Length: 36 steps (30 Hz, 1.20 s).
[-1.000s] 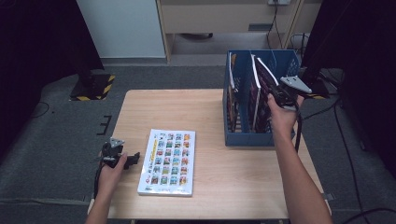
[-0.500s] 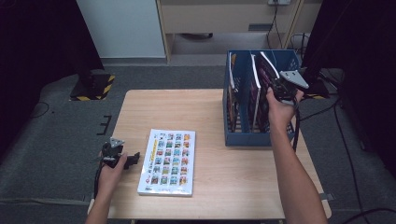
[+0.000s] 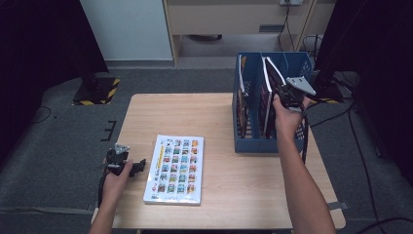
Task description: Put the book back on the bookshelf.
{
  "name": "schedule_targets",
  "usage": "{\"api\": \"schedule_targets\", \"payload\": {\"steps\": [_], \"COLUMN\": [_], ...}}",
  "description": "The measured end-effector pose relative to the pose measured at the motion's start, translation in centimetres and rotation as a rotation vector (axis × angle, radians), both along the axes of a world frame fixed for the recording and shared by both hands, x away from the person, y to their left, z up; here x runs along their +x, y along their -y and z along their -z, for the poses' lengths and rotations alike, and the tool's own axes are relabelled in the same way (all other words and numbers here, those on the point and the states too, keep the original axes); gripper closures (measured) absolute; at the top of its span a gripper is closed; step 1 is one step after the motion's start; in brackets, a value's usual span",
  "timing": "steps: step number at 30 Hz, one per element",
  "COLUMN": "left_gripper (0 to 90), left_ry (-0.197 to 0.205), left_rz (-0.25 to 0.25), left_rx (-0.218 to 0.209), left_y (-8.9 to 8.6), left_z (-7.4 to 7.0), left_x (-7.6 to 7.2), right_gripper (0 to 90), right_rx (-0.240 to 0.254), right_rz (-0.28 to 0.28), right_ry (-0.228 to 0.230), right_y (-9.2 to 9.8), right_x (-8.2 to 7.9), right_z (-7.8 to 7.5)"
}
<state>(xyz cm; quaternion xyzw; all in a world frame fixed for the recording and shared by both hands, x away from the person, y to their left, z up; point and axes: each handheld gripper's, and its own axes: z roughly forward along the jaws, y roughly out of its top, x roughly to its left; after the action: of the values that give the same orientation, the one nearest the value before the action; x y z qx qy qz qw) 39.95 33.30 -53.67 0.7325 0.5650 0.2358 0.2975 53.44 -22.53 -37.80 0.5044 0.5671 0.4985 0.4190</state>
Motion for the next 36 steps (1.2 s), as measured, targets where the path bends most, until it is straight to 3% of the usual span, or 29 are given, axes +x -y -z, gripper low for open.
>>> {"api": "schedule_targets", "payload": {"steps": [9, 23, 36], "left_gripper": [1.5, 1.5, 1.5], "left_ry": [0.0, 0.0, 0.0], "left_rz": [0.0, 0.0, 0.002], "left_rx": [0.001, 0.0, 0.001], "left_y": [0.0, 0.0, 0.1], "left_z": [0.0, 0.0, 0.0], "left_x": [0.0, 0.0, 0.0], "right_gripper": [78.6, 54.7, 54.7], "right_rx": [-0.007, 0.034, 0.017], "right_rz": [-0.05, -0.064, -0.076], "right_ry": [-0.017, -0.034, -0.046], "right_y": [-0.3, 0.1, 0.5], "right_x": [-0.4, -1.1, -1.6], "right_z": [-0.1, -0.6, -0.6]}}
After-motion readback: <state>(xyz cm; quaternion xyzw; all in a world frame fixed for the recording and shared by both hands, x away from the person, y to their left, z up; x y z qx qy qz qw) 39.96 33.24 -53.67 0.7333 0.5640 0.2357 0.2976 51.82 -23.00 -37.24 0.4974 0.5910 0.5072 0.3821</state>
